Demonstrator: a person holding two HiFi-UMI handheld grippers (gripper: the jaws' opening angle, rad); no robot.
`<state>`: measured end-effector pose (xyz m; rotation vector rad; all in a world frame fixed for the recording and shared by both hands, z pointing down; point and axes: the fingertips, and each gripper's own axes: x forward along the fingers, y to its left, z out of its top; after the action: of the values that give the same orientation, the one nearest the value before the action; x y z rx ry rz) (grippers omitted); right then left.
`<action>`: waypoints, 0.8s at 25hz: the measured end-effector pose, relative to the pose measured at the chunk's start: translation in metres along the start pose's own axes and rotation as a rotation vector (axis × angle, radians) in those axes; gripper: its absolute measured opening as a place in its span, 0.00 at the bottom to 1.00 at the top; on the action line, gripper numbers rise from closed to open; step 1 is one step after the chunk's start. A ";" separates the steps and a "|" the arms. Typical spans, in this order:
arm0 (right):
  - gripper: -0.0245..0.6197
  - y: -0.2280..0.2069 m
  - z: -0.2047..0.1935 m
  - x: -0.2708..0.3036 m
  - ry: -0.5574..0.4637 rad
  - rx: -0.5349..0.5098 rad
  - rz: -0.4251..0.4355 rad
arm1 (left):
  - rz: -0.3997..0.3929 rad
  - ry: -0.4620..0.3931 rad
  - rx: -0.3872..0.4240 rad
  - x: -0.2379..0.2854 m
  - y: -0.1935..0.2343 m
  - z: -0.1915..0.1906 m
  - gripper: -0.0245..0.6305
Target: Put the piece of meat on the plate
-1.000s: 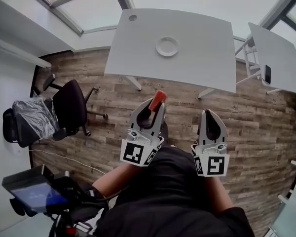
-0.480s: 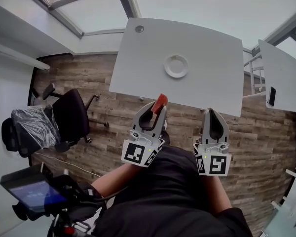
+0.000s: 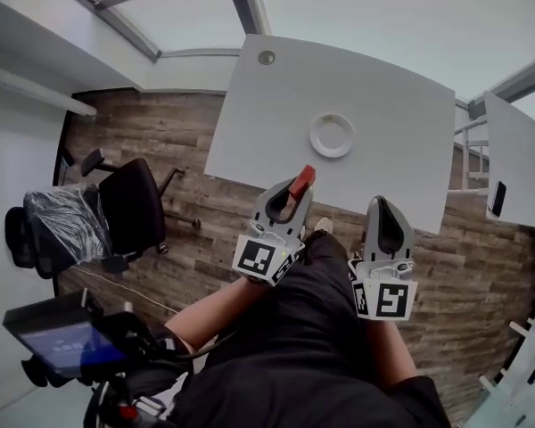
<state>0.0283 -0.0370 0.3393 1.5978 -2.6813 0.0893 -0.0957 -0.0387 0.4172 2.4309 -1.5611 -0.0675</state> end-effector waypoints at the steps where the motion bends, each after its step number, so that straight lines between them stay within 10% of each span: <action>1: 0.05 0.000 0.000 0.003 0.002 0.002 0.012 | 0.001 0.016 0.001 0.006 0.003 -0.007 0.18; 20: 0.05 -0.044 -0.011 0.064 0.030 0.021 0.076 | 0.027 0.309 0.040 0.160 0.056 -0.135 0.18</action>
<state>0.0361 -0.1131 0.3552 1.4878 -2.7275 0.1419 -0.0540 -0.1793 0.5758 2.3134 -1.4663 0.3314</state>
